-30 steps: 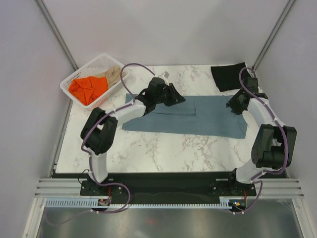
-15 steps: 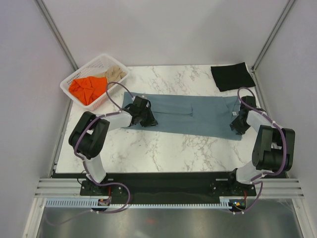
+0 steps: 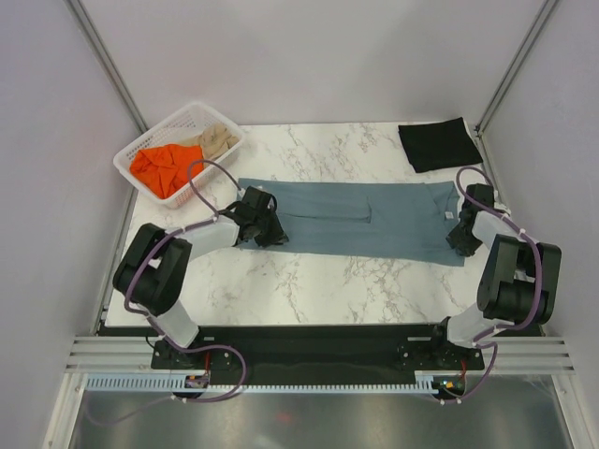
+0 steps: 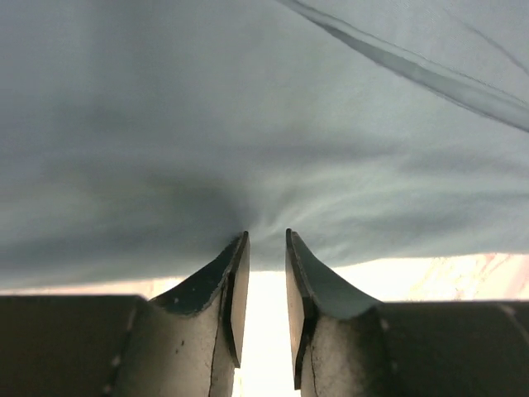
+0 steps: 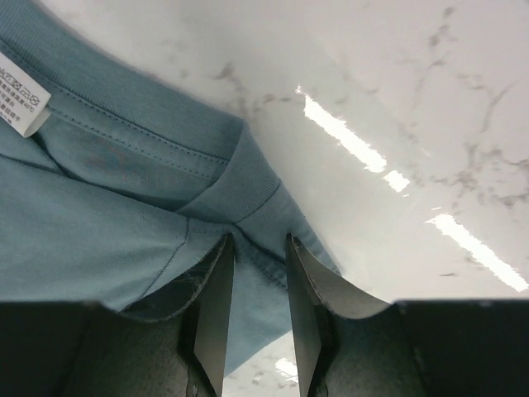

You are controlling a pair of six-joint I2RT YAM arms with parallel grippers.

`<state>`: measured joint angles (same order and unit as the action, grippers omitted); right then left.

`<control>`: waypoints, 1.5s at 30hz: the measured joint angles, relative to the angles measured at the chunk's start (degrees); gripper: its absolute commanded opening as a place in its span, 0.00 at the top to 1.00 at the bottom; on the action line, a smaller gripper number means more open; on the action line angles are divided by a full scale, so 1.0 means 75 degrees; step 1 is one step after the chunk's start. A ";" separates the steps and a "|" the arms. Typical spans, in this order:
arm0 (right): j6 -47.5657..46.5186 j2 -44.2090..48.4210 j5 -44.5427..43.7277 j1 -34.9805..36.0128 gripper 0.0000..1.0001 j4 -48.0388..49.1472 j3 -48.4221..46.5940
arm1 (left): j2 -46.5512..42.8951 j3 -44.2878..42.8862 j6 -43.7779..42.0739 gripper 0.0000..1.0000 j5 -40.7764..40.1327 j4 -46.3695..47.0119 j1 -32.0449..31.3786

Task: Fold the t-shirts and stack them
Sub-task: Fold the tshirt

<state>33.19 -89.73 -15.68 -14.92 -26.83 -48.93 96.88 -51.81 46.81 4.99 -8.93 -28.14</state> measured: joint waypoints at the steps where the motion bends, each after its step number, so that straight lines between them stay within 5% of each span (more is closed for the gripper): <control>1: -0.0026 0.0000 -0.0055 -0.0096 0.60 0.0012 0.0000 | -0.0219 0.0061 0.0003 0.67 0.0017 -0.0166 0.0017; 8: -0.0289 -0.0117 -0.0137 -0.0353 0.60 -0.0201 -0.0402 | -0.1536 0.0119 -0.0047 0.69 0.0428 -0.0428 0.0172; 17: -0.0431 0.0344 0.0440 -0.0344 0.59 -0.0315 -0.0956 | -0.1460 0.0236 -0.0807 0.56 0.0510 -0.1271 0.1816; 33: -0.0455 0.0539 0.1521 -0.0341 0.58 -0.0309 -0.0883 | -0.1475 0.0906 -0.1781 0.56 0.0385 -0.1623 0.2707; 34: -0.0452 0.0539 0.1533 -0.0341 0.58 -0.0280 -0.0833 | -0.1384 0.0895 -0.1816 0.57 0.0396 -0.1617 0.2704; 38: -0.0434 0.0469 0.1545 -0.0344 0.59 -0.0189 -0.0615 | -0.1096 0.0799 -0.1950 0.95 0.0539 -0.1606 0.2707; 45: -0.0411 0.0149 0.1224 -0.0361 0.67 -0.0125 -0.0516 | -0.1139 0.0848 -0.1955 0.98 0.0597 -0.1597 0.2707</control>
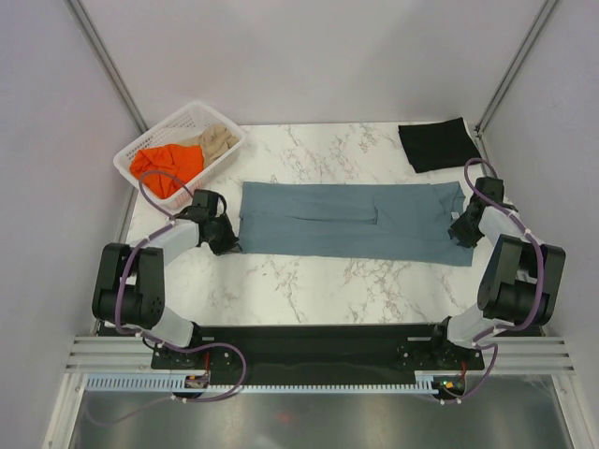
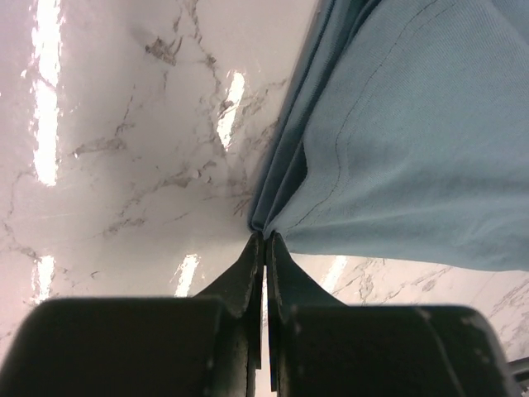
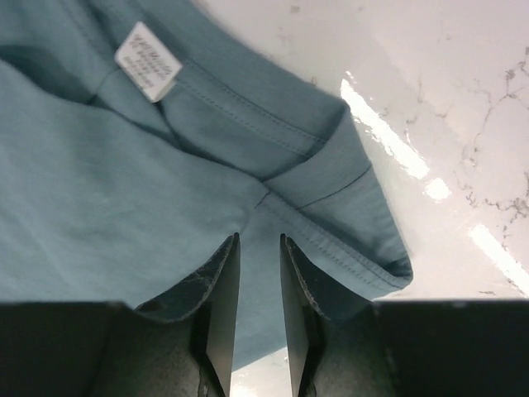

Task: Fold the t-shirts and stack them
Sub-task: Fold the tshirt

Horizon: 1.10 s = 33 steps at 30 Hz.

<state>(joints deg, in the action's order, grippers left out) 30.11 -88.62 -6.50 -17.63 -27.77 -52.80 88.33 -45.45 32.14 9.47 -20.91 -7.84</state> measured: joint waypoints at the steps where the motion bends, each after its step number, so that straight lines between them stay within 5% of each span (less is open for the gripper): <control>1: 0.0006 -0.0079 -0.0044 -0.0020 0.67 0.0006 0.0000 | -0.0058 0.0070 0.0029 0.98 -0.0009 0.0009 0.0000; 7: 0.0032 -0.0606 -0.0230 -0.0125 0.68 0.0055 0.0017 | -0.0221 0.0358 0.0178 0.98 0.0009 0.0085 -0.0003; 11: 0.0038 -0.0606 -0.0268 -0.0122 0.68 0.0108 0.0023 | -0.0227 0.0364 0.0172 0.57 0.0029 0.0085 0.0000; 14: 0.0041 -0.0577 -0.0291 -0.0119 0.68 0.0134 0.0047 | -0.0332 0.0353 0.0192 0.48 0.0166 0.0082 -0.0003; 31: 0.0038 -0.0493 -0.0321 -0.0122 0.69 0.0172 0.0122 | 0.0326 -0.0580 -0.0248 0.57 0.0230 -0.0134 -0.0006; 33: 0.0035 -0.0493 -0.0321 -0.0122 0.69 0.0175 0.0122 | 0.0475 -0.0583 -0.0251 0.76 0.0239 -0.0149 -0.0006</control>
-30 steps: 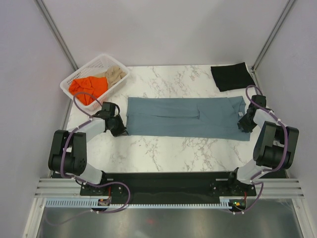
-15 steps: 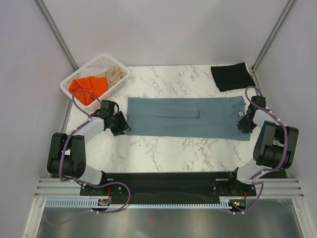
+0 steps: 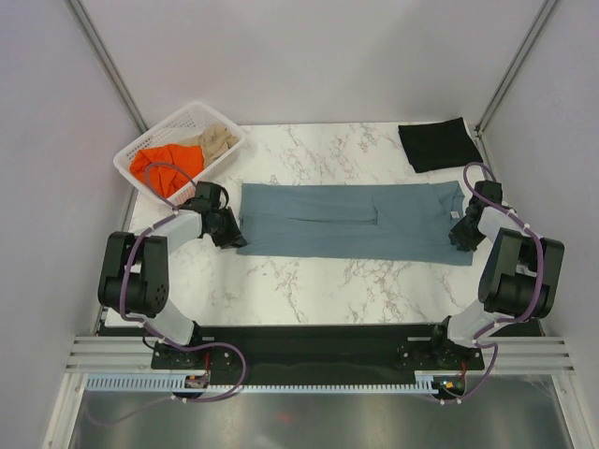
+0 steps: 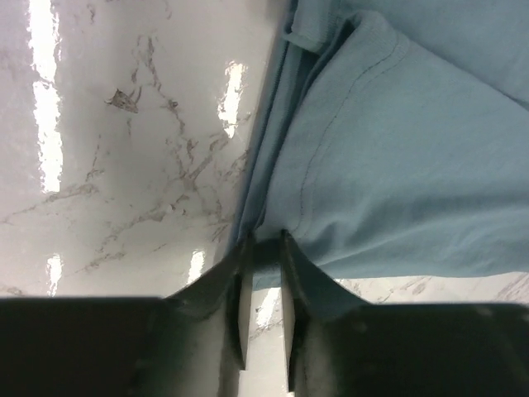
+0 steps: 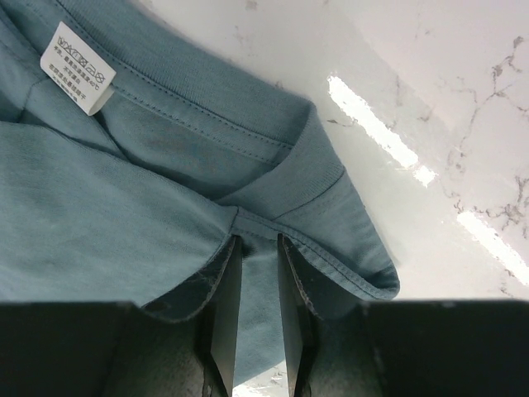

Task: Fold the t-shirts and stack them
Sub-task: Fold the tshirt

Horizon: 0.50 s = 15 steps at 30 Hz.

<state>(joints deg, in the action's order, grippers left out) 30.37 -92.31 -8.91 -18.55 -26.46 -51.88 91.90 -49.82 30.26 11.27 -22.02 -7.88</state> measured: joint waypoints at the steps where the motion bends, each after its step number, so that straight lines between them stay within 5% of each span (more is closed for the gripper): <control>1: 0.0000 0.0000 -0.0003 0.0000 0.69 0.0000 0.0000 | 0.0035 0.0000 -0.0026 0.90 0.0003 0.0000 0.0000; 3: 0.0003 0.0000 -0.0006 0.0000 0.69 0.0006 0.0000 | 0.0058 -0.0017 -0.0114 0.98 0.0012 -0.0032 0.0006; 15: 0.0003 0.0000 -0.0090 0.0003 0.70 0.0015 0.0000 | -0.0842 0.0344 0.0038 0.98 0.0117 -0.0038 -0.0003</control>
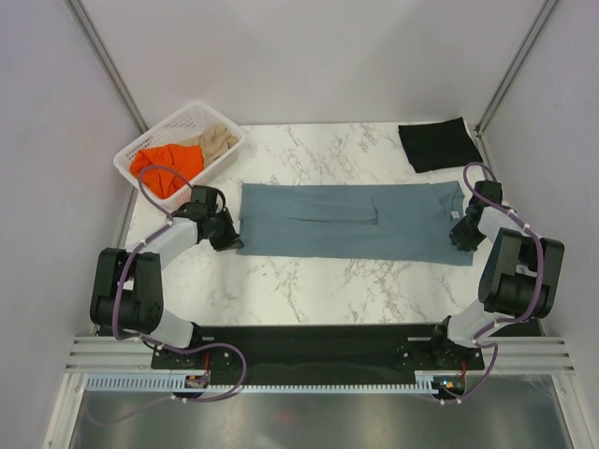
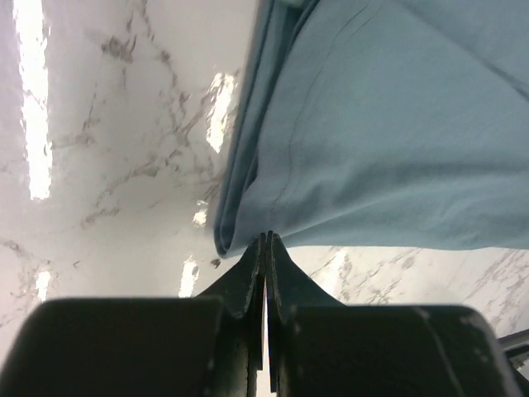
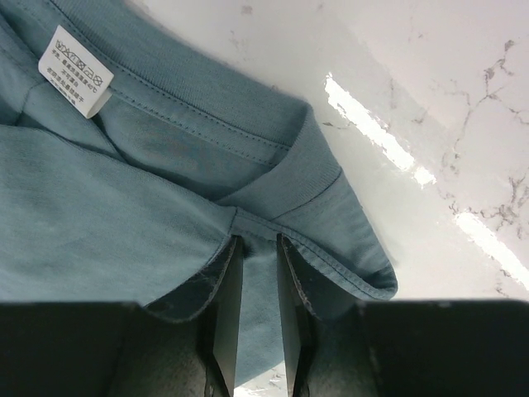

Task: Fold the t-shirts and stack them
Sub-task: Fold the tshirt

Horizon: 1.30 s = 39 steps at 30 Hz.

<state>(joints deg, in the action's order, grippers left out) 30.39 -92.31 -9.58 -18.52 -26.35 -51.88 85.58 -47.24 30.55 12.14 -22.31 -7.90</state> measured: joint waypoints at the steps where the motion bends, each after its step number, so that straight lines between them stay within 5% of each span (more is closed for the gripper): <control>1: 0.0000 0.0000 0.0000 0.0000 0.70 0.0000 0.0000 | 0.0006 0.0079 0.0006 0.98 -0.0006 -0.0009 0.0003; 3: 0.0000 0.0000 0.0000 0.0000 0.70 0.0003 0.0000 | 0.0047 0.0251 0.0009 0.97 -0.0017 -0.0076 0.0000; 4: 0.0000 0.0000 0.0000 0.0000 0.70 0.0003 0.0000 | 0.0073 0.0274 0.0009 0.81 -0.0026 -0.0131 0.0000; 8: 0.0000 0.0000 0.0000 0.0000 0.70 0.0003 0.0000 | 0.0085 0.0213 -0.0015 0.60 -0.0090 -0.0204 0.0000; 26: -0.0003 0.0000 0.0000 0.0000 0.70 0.0032 0.0023 | 0.1218 -0.0801 -0.0227 0.54 -0.0035 -0.0017 0.0023; 30: -0.0003 0.0000 0.0000 0.0000 0.70 0.0041 0.0029 | 0.1349 -0.0831 -0.0262 0.68 -0.0073 -0.0015 0.0023; 34: 0.0000 0.0000 0.0000 0.0000 0.70 0.0044 0.0029 | 0.1495 -0.0901 -0.0326 0.98 -0.0076 0.0012 0.0023; 39: 0.0000 0.0000 -0.0015 0.0000 0.70 0.0047 0.0029 | 0.1466 -0.0912 -0.0321 0.98 -0.0087 -0.0003 0.0023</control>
<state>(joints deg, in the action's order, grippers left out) 30.39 -92.31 -9.69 -18.52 -26.00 -51.66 96.57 -54.08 28.14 11.49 -22.33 -7.73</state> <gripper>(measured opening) 0.301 0.035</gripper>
